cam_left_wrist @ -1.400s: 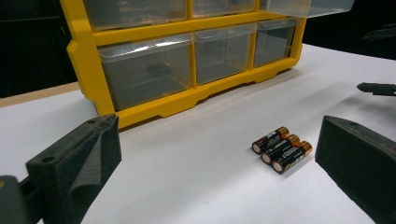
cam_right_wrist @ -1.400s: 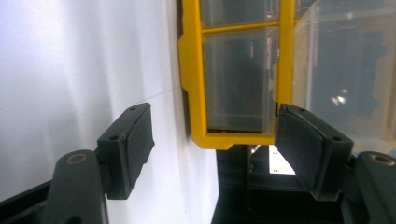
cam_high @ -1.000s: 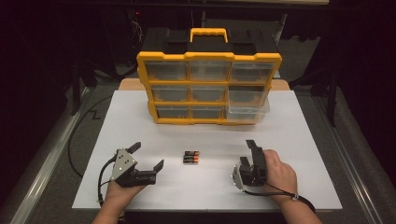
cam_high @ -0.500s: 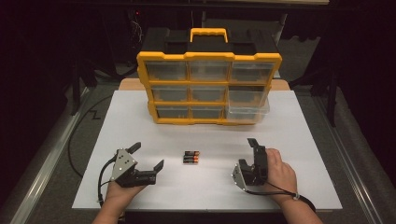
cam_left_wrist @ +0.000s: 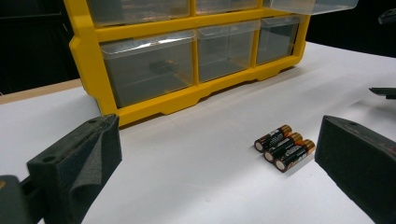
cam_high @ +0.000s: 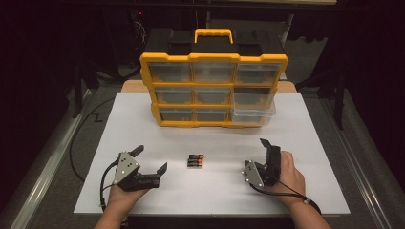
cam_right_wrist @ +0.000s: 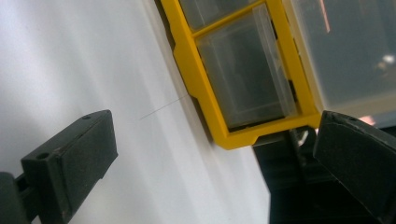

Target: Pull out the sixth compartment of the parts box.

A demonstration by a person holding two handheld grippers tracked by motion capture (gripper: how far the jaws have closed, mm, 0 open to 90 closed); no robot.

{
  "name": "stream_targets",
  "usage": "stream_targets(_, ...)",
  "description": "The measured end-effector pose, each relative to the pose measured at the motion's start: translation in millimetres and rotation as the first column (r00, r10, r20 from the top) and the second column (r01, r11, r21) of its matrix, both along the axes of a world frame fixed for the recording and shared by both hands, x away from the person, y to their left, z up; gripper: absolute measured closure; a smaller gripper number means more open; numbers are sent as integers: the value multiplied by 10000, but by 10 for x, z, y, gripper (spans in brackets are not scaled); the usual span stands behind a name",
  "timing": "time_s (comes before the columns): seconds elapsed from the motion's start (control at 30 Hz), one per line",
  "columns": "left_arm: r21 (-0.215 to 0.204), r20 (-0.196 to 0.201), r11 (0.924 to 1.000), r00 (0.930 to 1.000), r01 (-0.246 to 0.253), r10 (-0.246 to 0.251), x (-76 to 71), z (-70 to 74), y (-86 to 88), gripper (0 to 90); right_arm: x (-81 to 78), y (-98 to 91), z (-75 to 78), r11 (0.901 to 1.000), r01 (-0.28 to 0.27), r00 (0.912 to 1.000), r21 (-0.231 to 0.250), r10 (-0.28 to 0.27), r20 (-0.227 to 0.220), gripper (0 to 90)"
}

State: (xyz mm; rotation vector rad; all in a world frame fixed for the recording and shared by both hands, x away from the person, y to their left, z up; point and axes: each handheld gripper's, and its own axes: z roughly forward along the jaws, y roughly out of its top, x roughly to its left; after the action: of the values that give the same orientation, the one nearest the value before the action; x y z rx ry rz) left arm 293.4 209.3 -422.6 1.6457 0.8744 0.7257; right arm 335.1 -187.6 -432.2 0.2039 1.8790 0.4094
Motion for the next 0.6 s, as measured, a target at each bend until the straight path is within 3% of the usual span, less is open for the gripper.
stream_targets(0.13, -19, -25, 10000, 10000, -51, 51, 5, 0, 0, 16, 23, -34, 27, 9970, 158, 9995, 752, -137, -286, 12)
stream_targets(0.27, -48, -66, 9999, 9999, -108, 108, 11, -1, 5, 16, 36, -63, 50, 9845, 306, 9975, 1729, -190, -682, 12)
stream_targets(0.37, -98, -168, 9999, 9998, -133, 131, 18, -2, 7, 18, 49, -91, 59, 9764, 398, 9944, 2123, -179, -1043, 12)
stream_targets(0.47, -84, -192, 9999, 9997, -150, 149, 19, -2, 9, 18, 70, -121, 68, 9588, 547, 9908, 2788, -174, -1344, 12)
stream_targets(0.5, -88, -192, 9998, 9997, -152, 150, 20, -2, 10, 18, 73, -129, 66, 9468, 672, 9882, 3149, -195, -1521, 12)
stream_targets(0.57, -78, -200, 9998, 9997, -163, 161, 22, -4, 11, 18, 82, -154, 77, 9361, 757, 9843, 3436, -151, -1758, 12)
stream_targets(0.6, -93, -212, 9998, 9996, -166, 164, 23, -6, 12, 18, 86, -156, 75, 9229, 838, 9833, 3757, -156, -1811, 12)
